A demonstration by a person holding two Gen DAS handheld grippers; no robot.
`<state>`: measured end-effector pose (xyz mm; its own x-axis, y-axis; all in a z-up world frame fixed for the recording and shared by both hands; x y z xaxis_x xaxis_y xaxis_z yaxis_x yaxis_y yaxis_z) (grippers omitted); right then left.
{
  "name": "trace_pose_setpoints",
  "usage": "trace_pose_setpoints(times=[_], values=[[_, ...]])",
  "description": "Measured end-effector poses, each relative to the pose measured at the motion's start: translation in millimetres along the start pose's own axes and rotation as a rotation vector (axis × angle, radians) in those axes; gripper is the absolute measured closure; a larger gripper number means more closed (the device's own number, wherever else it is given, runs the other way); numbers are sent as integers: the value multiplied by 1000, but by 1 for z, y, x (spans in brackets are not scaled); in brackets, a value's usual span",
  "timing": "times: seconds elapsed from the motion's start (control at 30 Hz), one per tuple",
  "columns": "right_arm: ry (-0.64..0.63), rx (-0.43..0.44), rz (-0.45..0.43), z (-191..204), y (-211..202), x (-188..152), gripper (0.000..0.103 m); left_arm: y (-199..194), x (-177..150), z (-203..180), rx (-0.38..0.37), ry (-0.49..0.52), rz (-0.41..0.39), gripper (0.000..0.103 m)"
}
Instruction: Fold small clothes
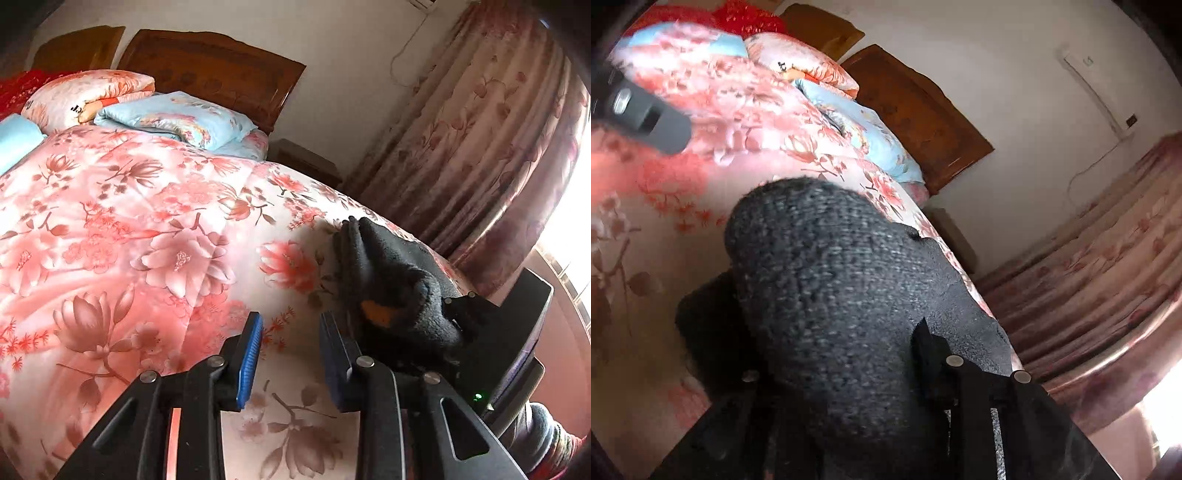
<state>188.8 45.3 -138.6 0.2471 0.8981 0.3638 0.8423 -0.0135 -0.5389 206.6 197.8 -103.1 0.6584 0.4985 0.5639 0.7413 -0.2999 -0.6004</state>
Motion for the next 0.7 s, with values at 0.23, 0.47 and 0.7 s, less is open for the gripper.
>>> trace_pose_setpoints(times=[0.23,0.47,0.7], values=[[9,98,-100,26,-20,-12,0,-8,15,-16,-18,47,-15,68],[229,420,-309,5,-87,-73,0,-11,39,-67,-101,140,-23,67],[375,594,-271,3,-70,-94,0,13,25,-168,-174,456,1,64]])
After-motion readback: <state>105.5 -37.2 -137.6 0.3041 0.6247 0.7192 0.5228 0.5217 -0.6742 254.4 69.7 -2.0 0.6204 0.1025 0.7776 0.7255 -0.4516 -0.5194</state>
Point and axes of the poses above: each gripper's, at about its wrist camera, not at the fingertips, and y roughly the way its jaws point, z to its left, x to its top, the point moved 2 cm from there along y, roughly the way its jaws point, and after that the axes turned 10 degrees about -y, right-handed, at the moved point
